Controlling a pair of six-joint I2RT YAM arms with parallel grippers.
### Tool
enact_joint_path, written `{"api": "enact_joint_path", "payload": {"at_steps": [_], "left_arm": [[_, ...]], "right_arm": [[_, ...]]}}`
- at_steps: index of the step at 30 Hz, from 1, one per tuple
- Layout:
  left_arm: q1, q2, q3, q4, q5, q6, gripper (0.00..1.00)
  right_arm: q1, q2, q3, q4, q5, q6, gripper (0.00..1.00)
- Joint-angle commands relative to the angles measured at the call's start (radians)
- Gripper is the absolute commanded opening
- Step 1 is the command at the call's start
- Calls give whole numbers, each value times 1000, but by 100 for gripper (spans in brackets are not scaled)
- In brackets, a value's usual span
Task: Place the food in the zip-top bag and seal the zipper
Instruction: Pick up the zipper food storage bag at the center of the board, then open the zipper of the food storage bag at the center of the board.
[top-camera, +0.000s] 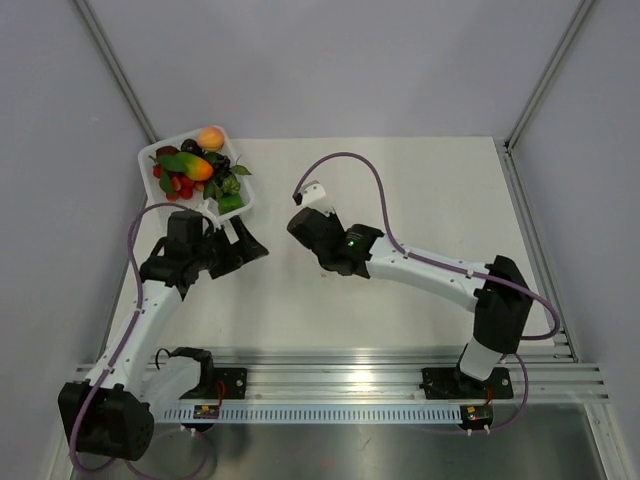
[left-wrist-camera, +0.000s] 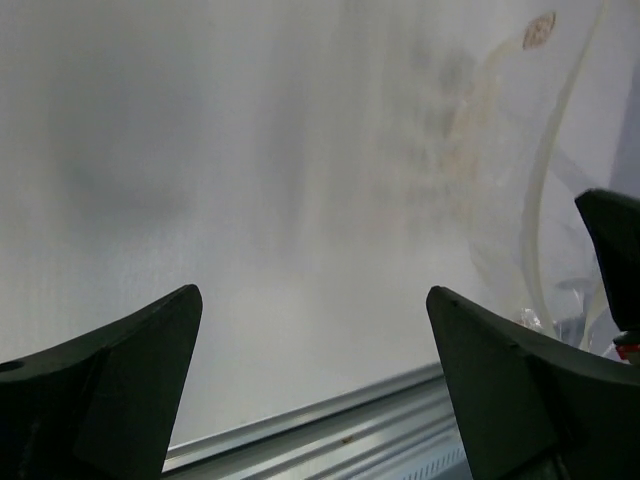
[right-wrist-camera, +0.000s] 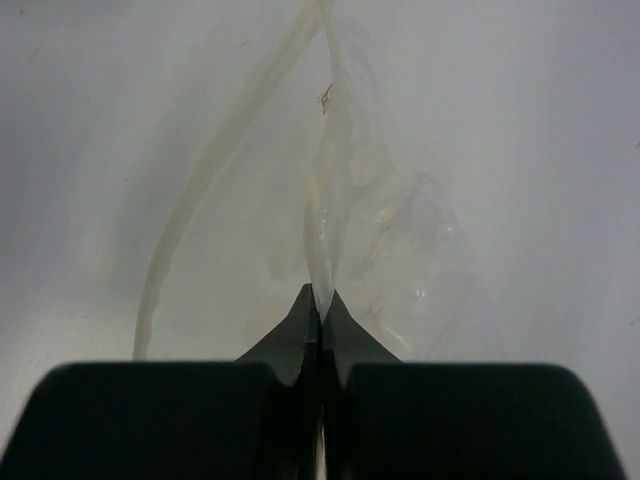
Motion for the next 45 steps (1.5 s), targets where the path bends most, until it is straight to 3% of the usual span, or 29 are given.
{"api": "enact_joint_path", "payload": {"at_steps": [1,10,19,22,24,26,27,28,29,32,41,44,45], "left_arm": [[-79,33,7,149,147,-18,99],[-205,159,19,345,158,-155,99],[-286,302,62,405,104,-190,96],[-299,326,59,434,86,-207,88],[-303,360,66,436,76,-210,69],[-308,381,73,437,75,-217,49],[-308,392,76,443,78,-221,21],[-310,394,76,446,79,-224,5],[-311,395,80,447,82,-224,0],[-317,383,89,443,84,-218,0],[-325,338,83,414,49,-217,0],[-325,335,77,414,47,-217,0],[-325,332,77,414,46,-217,0]], "right_arm": [[-21,-94,-97,189,-105,58,0],[-26,-129,-149,209,-153,105,0],[-26,-132,-144,194,-191,113,1],[-26,-145,-149,181,-176,118,1],[-26,-152,-153,180,-171,121,2],[-26,-171,-153,167,-168,124,3],[-26,-174,-150,154,-165,124,4],[-24,-183,-147,141,-159,127,7],[-26,-186,-141,129,-144,131,12],[-26,-176,-98,57,-116,128,39],[-26,-42,106,-184,8,148,38],[-23,-2,181,-241,17,150,44],[-23,7,193,-259,17,148,55]]}}
